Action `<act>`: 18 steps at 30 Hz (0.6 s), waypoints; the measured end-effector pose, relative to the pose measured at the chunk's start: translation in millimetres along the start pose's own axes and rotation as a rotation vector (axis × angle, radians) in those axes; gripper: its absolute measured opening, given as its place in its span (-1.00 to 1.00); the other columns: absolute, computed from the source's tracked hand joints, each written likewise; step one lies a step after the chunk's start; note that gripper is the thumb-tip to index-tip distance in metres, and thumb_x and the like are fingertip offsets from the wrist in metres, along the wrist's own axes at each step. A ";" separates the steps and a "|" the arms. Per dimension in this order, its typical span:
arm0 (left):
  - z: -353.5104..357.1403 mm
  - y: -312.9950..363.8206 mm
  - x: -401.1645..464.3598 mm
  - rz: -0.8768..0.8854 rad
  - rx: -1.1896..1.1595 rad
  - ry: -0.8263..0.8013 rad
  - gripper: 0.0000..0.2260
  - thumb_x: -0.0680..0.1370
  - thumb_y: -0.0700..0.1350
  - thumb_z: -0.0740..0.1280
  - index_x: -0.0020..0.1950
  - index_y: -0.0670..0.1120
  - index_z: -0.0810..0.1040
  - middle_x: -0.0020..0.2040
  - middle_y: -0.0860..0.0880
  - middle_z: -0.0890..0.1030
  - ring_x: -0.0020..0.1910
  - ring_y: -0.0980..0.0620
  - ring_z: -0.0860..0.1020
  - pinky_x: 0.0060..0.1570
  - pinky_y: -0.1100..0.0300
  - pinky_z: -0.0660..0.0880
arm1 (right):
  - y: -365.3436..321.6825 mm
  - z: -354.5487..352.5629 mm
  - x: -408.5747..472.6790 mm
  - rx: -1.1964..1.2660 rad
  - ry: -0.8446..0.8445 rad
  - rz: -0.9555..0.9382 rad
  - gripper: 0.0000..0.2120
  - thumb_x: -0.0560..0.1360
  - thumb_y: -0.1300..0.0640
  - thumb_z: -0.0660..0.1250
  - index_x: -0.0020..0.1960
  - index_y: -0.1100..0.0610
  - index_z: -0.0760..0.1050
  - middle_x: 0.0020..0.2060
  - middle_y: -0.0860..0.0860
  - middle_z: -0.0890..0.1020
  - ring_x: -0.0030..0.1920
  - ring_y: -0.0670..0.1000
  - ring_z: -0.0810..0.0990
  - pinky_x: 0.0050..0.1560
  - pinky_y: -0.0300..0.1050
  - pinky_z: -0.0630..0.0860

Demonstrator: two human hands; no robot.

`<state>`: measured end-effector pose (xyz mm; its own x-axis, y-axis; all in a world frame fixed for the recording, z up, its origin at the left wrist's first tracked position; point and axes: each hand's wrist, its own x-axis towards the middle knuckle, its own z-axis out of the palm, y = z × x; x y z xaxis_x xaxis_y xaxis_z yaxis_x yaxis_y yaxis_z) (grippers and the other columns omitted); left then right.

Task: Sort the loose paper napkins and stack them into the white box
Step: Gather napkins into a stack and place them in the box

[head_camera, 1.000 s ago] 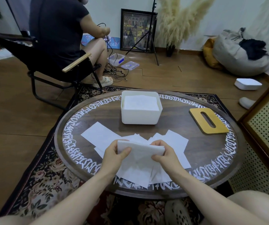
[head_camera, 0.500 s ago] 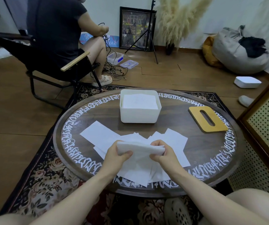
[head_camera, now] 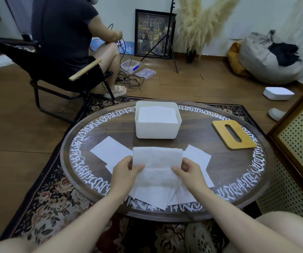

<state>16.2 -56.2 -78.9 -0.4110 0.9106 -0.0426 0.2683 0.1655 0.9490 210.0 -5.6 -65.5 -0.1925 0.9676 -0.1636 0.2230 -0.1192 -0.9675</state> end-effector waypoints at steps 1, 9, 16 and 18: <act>0.3 3.3 0.7 -0.006 -0.011 0.021 -0.89 0.51 -0.16 0.40 -0.21 -0.07 0.54 -0.25 0.00 0.63 -0.21 -0.05 0.59 -0.19 0.05 0.50 | -3.4 -0.2 -0.4 0.031 0.019 0.003 -0.87 0.50 0.36 0.32 -0.07 0.16 0.57 -0.10 0.08 0.70 -0.09 0.02 0.66 0.00 -0.04 0.58; -4.5 34.3 8.4 0.013 -0.106 0.057 -0.87 0.60 -0.19 0.24 -0.10 -0.06 0.55 -0.17 -0.18 0.64 -0.24 -0.11 0.54 -0.32 0.18 0.47 | -34.4 -4.8 4.2 0.098 0.034 0.024 -0.85 0.53 0.37 0.29 0.05 0.20 0.53 -0.25 0.01 0.65 -0.31 -0.05 0.54 -0.42 -0.35 0.44; -7.9 57.6 37.8 -0.043 -0.130 0.126 -0.92 0.51 -0.11 0.36 -0.18 -0.07 0.58 -0.26 -0.03 0.59 -0.28 -0.01 0.47 -0.23 0.10 0.39 | -63.6 -8.4 29.3 0.049 0.081 -0.027 -0.85 0.50 0.40 0.31 0.03 0.24 0.53 -0.32 0.06 0.57 -0.37 -0.01 0.47 -0.51 -0.40 0.33; -7.5 64.7 53.4 -0.056 -0.102 0.158 -0.92 0.49 -0.07 0.36 -0.19 -0.02 0.59 -0.22 0.01 0.63 -0.20 -0.04 0.55 -0.17 0.05 0.45 | -70.3 -9.6 41.9 0.008 0.123 -0.030 -0.87 0.50 0.36 0.33 0.03 0.25 0.55 -0.28 0.10 0.58 -0.38 0.00 0.47 -0.51 -0.37 0.35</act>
<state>5.1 0.2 -17.5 -0.5564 0.8291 -0.0546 0.1544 0.1678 0.9737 195.4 45.5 -2.5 -0.0801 0.9906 -0.1104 0.2116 -0.0913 -0.9731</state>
